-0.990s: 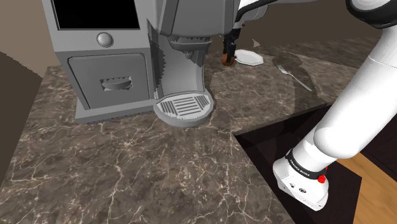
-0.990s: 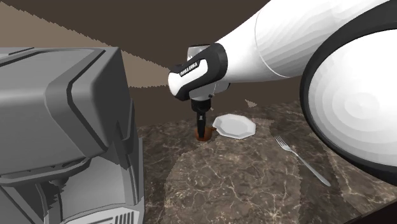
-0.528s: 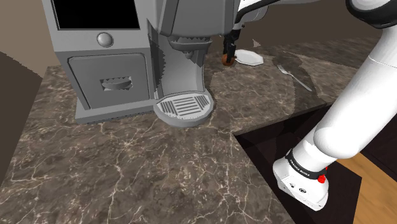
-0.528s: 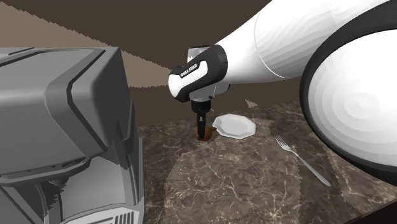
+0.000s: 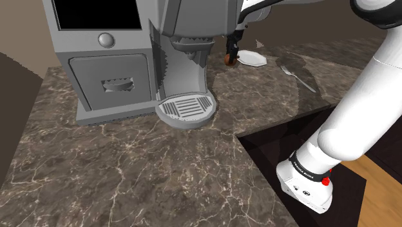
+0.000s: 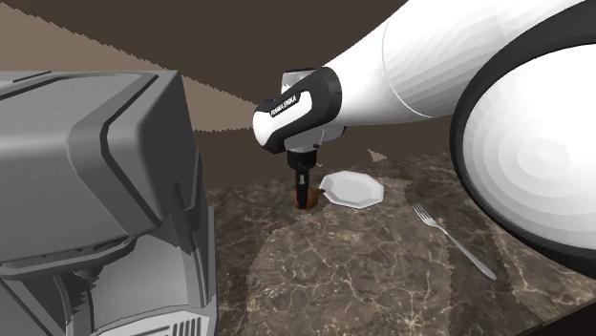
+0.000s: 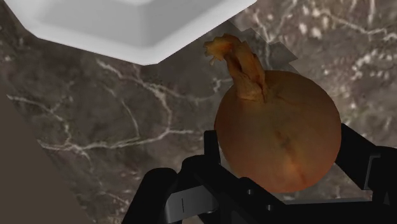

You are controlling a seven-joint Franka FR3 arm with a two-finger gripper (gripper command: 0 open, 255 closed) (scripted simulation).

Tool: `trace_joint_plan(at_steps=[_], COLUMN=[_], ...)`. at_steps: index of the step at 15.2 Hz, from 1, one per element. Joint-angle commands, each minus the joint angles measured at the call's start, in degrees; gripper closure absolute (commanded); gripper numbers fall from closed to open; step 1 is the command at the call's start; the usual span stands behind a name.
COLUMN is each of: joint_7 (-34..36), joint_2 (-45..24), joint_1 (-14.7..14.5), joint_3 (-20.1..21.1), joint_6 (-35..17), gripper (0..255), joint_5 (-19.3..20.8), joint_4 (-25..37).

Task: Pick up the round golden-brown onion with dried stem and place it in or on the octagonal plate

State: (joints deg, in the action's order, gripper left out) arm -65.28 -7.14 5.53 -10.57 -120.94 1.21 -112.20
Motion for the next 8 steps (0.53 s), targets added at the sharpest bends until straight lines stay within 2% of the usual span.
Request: trace_joint_plan(at_steps=[1,8], joint_7=[0.0,0.1], joint_2=[0.0,1.4], joint_1=[0.0,-0.1], joint_3=[0.0,0.0], joint_6=[0.0,4.3], gripper=[255,255], joint_5=[0.0,0.2], joint_4=[0.0,2.9])
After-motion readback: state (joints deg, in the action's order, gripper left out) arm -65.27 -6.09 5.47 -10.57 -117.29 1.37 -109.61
